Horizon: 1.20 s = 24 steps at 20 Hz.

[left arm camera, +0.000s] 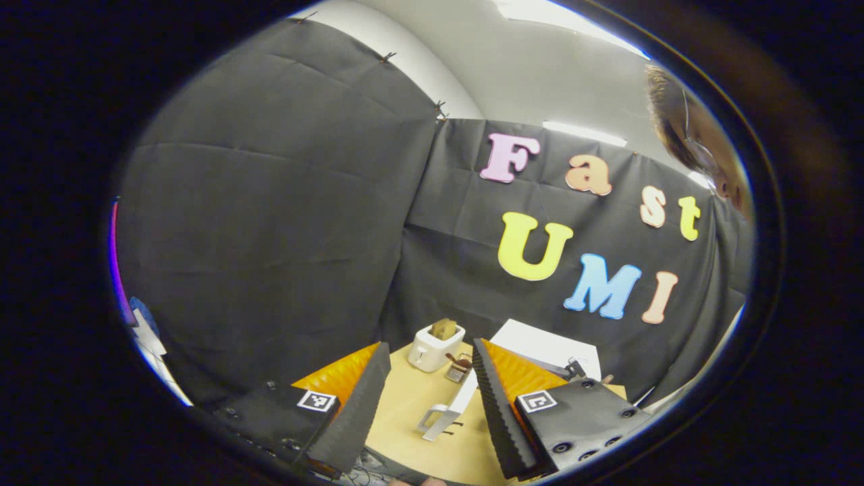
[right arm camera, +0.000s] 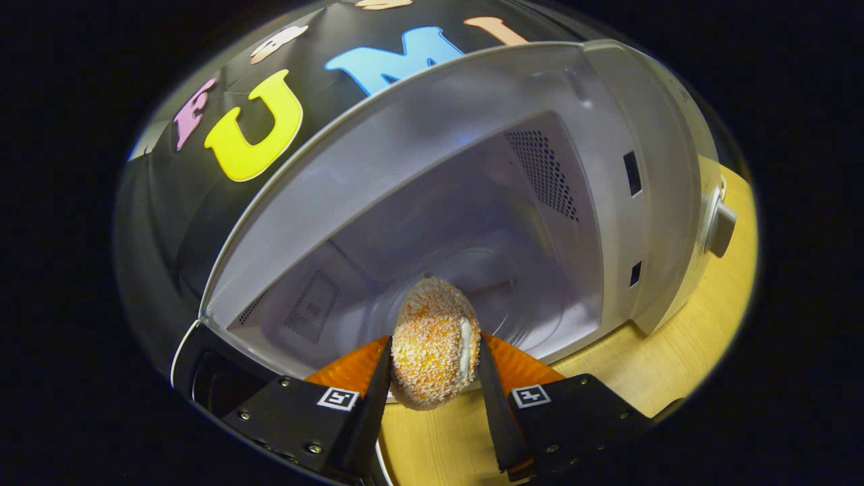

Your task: Open the microwave oven with the left hand, put the food in, and close the microwave oven.

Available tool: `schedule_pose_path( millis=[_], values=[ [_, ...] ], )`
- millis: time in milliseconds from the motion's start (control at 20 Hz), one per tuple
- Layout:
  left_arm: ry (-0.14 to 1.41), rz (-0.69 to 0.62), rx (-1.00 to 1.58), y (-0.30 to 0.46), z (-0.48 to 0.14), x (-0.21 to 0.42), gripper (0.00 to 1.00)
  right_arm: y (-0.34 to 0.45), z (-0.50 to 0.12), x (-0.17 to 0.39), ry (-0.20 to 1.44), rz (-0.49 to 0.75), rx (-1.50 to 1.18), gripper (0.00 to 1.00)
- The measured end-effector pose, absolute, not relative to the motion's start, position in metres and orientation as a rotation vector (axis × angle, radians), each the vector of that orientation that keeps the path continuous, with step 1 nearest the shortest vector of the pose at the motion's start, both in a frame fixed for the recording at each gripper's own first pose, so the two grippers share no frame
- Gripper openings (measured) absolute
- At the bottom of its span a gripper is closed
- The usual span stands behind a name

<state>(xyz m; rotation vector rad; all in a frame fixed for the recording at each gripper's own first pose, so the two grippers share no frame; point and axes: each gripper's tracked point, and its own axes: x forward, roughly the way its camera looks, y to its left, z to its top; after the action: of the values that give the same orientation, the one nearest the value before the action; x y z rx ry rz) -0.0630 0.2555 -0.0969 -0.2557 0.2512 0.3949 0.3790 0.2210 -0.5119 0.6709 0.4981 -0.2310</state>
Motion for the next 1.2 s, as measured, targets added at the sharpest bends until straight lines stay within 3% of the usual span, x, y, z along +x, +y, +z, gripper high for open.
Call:
schedule_pose_path(
  millis=[400, 500, 600, 650, 750, 800, 1000, 1200],
  values=[
    [0.356, 0.399, -0.276, 0.238, -0.145, -0.086, 0.77, 0.226, -0.525, 0.396, 0.461, -0.298, 0.701, 0.77],
    [0.353, 0.395, -0.26, 0.238, -0.142, -0.089, 0.82, 0.225, -0.526, 0.395, 0.486, -0.312, 0.719, 0.86],
    [0.337, 0.4, -0.271, 0.242, -0.138, -0.093, 0.77, 0.238, -0.519, 0.388, 0.511, -0.267, 0.742, 0.88],
    [0.323, 0.4, -0.292, 0.242, -0.137, -0.093, 0.82, 0.239, -0.518, 0.377, 0.533, -0.254, 0.714, 0.99],
    [0.297, 0.399, -0.334, 0.247, -0.134, -0.095, 0.87, 0.232, -0.517, 0.362, 0.555, -0.24, 0.653, 0.93],
    [0.285, 0.396, -0.342, 0.25, -0.134, -0.097, 0.85, 0.232, -0.509, 0.354, 0.564, -0.213, 0.644, 0.98],
    [0.249, 0.379, -0.296, 0.262, -0.136, -0.101, 0.77, 0.225, -0.471, 0.318, 0.579, -0.09, 0.558, 0.98],
    [0.212, 0.32, -0.298, 0.267, -0.142, -0.096, 0.77, 0.199, -0.43, 0.281, 0.549, -0.033, 0.47, 0.98]
  ],
)
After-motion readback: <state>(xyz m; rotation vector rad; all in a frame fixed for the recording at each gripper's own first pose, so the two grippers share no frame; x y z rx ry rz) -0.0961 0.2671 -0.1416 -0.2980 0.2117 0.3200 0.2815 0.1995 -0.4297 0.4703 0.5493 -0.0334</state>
